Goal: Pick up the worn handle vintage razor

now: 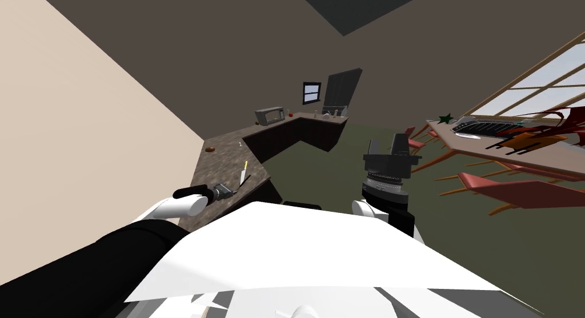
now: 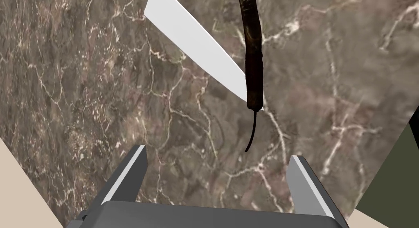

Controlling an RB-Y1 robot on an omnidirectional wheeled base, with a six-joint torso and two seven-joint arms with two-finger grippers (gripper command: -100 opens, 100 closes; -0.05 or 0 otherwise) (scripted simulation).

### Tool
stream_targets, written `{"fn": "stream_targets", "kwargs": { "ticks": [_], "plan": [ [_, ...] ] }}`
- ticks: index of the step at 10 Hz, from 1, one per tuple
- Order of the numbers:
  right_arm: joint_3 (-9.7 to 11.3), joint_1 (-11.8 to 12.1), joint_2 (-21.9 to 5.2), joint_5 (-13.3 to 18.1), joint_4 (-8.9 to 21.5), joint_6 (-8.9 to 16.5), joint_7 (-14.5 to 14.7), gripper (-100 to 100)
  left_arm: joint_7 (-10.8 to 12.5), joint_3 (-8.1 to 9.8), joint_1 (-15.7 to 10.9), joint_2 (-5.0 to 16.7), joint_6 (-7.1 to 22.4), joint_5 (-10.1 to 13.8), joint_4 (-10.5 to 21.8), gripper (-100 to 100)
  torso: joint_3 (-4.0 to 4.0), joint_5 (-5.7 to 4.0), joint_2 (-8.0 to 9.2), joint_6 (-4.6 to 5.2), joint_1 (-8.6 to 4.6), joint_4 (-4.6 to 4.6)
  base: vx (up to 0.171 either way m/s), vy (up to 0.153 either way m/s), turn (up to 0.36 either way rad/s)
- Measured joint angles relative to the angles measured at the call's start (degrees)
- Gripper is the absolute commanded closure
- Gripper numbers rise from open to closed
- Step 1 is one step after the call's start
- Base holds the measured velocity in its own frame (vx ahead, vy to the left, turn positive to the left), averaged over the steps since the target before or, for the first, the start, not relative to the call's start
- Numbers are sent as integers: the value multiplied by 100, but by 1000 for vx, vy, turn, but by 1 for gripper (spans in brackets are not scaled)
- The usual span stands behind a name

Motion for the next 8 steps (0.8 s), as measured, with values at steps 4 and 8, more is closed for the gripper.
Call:
{"fn": "stream_targets", "kwargs": {
  "ticks": [4,8],
  "plan": [
    [0,0,0,0,0,0,0,0,364,52,-32,223,612,381,137,-100,-5,1,-8,0,1,-2,57,-1,-45],
    [0,1,0,0,0,0,0,0,682,122,-67,458,1200,760,225,-100,-9,0,-15,0,0,-4,75,-3,-54]
  ]
}}
